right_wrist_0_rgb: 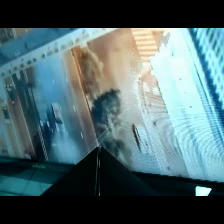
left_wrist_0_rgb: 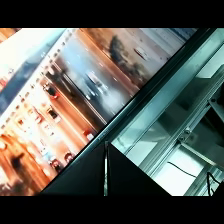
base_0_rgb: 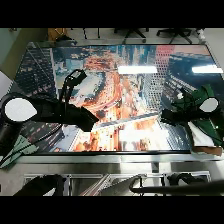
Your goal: Fold the shirts.
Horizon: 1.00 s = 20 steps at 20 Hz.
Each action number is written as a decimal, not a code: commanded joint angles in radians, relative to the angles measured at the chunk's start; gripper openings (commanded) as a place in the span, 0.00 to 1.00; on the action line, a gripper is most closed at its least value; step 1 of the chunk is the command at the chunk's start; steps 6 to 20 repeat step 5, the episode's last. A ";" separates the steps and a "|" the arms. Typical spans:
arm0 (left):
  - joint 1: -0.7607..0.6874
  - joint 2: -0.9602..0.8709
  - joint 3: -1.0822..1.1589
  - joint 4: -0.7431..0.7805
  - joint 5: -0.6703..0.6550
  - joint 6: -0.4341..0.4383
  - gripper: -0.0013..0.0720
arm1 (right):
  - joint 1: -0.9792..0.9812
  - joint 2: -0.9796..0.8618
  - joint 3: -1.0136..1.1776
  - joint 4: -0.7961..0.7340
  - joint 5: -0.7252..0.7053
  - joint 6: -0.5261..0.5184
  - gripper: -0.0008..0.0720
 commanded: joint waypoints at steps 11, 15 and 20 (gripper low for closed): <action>-0.029 0.000 0.000 0.020 0.007 -0.054 0.04 | 0.005 0.002 -0.003 0.006 0.000 0.001 0.04; -0.029 0.000 0.000 0.020 0.007 -0.054 0.04 | 0.005 0.002 -0.003 0.006 0.000 0.001 0.04; -0.029 0.000 0.000 0.020 0.007 -0.054 0.04 | 0.005 0.002 -0.003 0.006 0.000 0.001 0.04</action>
